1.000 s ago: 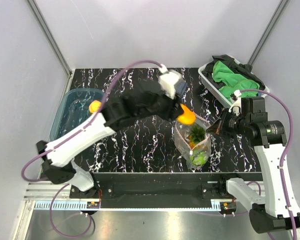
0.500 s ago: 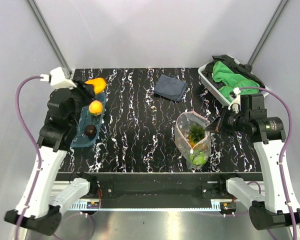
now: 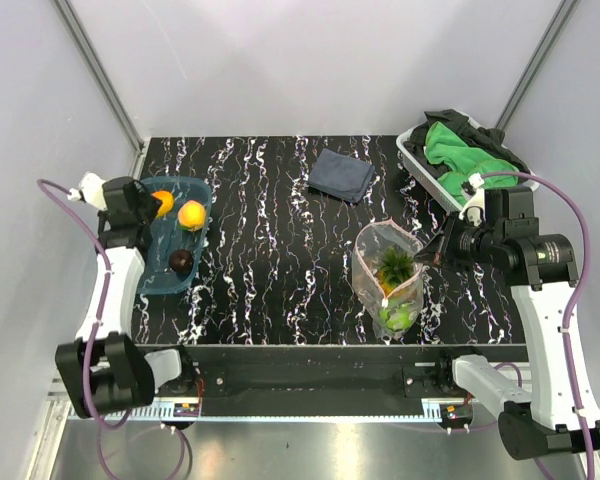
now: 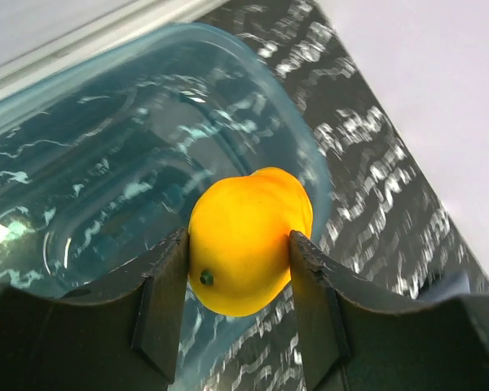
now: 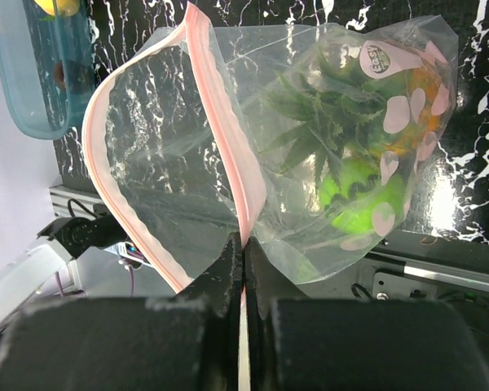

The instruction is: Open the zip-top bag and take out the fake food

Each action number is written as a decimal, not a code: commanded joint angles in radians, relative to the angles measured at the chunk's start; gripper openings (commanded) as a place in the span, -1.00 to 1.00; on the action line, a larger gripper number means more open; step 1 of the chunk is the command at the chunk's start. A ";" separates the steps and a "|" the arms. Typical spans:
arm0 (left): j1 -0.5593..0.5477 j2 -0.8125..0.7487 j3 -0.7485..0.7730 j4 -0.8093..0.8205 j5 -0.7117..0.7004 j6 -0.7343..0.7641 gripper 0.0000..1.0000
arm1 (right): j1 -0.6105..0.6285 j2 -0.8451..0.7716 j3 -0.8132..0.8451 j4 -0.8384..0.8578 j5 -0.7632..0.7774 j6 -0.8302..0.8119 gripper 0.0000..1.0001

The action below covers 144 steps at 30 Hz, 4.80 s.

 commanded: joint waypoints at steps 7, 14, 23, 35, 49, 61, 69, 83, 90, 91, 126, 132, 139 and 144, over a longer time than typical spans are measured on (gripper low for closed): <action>0.250 0.375 0.072 0.225 0.391 -0.119 -1.00 | -0.001 -0.003 0.031 -0.001 0.036 -0.034 -1.00; 0.273 0.506 0.161 0.156 0.309 -0.056 -0.57 | -0.001 0.000 0.016 0.007 0.030 -0.014 -1.00; 0.271 0.409 0.150 0.075 0.335 -0.039 0.87 | -0.001 0.002 0.013 0.013 -0.001 -0.017 -1.00; -0.371 0.211 0.287 -0.012 0.532 -0.032 0.52 | -0.001 0.037 0.050 0.011 -0.036 -0.028 -1.00; -1.246 0.444 0.707 -0.055 0.348 0.287 -0.43 | -0.001 0.008 0.040 0.053 -0.045 0.006 -1.00; -1.295 0.610 0.812 -0.258 0.245 0.330 -0.78 | -0.001 -0.046 0.007 0.069 -0.030 0.040 -1.00; -1.324 0.647 0.819 -0.273 0.205 0.404 -0.49 | -0.001 -0.029 0.016 0.072 -0.031 0.040 -1.00; -1.414 0.615 0.763 -0.151 0.073 0.510 -0.76 | -0.001 0.002 0.039 0.066 -0.048 0.061 -1.00; -1.407 0.664 0.770 -0.144 0.150 0.476 -0.55 | -0.001 0.008 0.036 0.072 -0.064 0.074 -1.00; -1.401 0.679 0.764 -0.146 0.160 0.470 -0.56 | -0.001 0.008 0.034 0.072 -0.067 0.075 -1.00; -1.339 0.811 0.744 -0.109 0.130 0.546 -0.91 | -0.003 -0.020 0.010 0.023 -0.045 0.044 -1.00; -1.339 0.730 0.736 -0.118 0.168 0.591 -1.00 | -0.001 -0.027 -0.012 0.036 -0.018 0.025 -1.00; -1.339 0.632 0.733 -0.137 0.228 0.596 -1.00 | -0.003 -0.043 -0.013 0.037 0.047 0.012 -1.00; -1.339 0.592 0.761 -0.172 0.251 0.606 -1.00 | -0.001 -0.052 0.005 0.027 0.085 0.014 -1.00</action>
